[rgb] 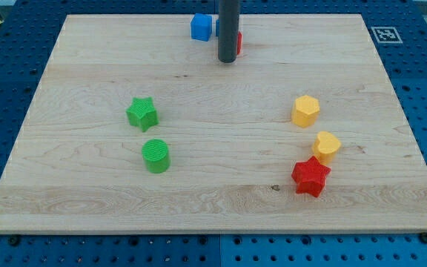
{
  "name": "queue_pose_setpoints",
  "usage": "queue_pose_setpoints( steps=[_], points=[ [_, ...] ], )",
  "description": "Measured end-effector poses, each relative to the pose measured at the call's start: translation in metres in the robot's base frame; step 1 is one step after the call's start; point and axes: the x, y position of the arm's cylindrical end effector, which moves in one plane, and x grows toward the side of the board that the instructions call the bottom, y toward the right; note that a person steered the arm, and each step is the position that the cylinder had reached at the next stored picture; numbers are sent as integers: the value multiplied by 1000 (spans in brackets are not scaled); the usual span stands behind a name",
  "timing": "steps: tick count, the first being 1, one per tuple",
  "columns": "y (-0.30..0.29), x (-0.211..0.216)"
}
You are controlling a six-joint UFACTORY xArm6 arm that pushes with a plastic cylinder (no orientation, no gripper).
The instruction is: Move the red star to the red circle
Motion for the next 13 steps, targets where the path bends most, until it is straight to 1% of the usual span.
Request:
queue_pose_setpoints(
  steps=[2,3,4,5,6,8,9,11,12,13],
  points=[
    [-1,-25],
    [-1,-14],
    [15,34],
    [50,90],
    [86,157],
    [86,188],
    [82,235],
    [74,302],
    [76,302],
    [120,301]
  ],
)
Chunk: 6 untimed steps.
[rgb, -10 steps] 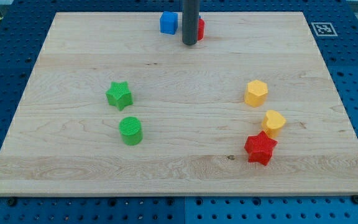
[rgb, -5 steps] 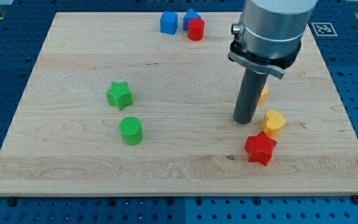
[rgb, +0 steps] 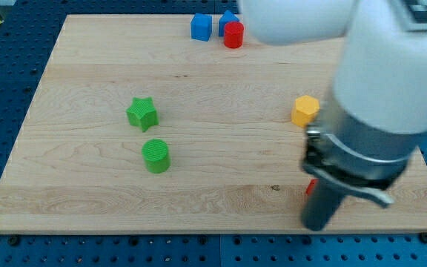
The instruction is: Move the red star to the red circle
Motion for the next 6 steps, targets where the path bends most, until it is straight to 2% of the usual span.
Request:
queue_pose_setpoints(
  steps=[1,3,4,6],
  points=[
    [38,1],
    [37,-1],
    [35,-4],
    [-3,-46]
  ],
)
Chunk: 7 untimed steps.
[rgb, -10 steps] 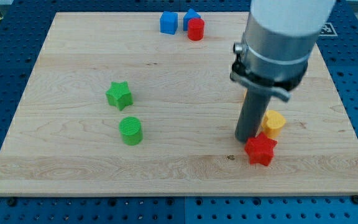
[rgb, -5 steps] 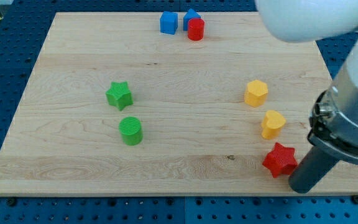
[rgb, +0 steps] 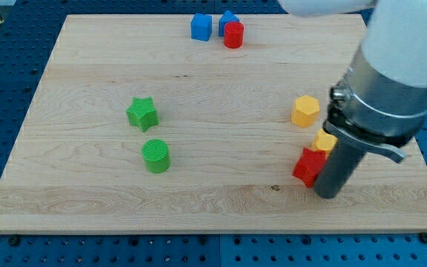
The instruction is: Move the red star to the red circle
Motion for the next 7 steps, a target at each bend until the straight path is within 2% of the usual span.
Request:
queue_pose_setpoints(
  steps=[1,7],
  points=[
    [-17,-17],
    [-58,-187]
  ],
)
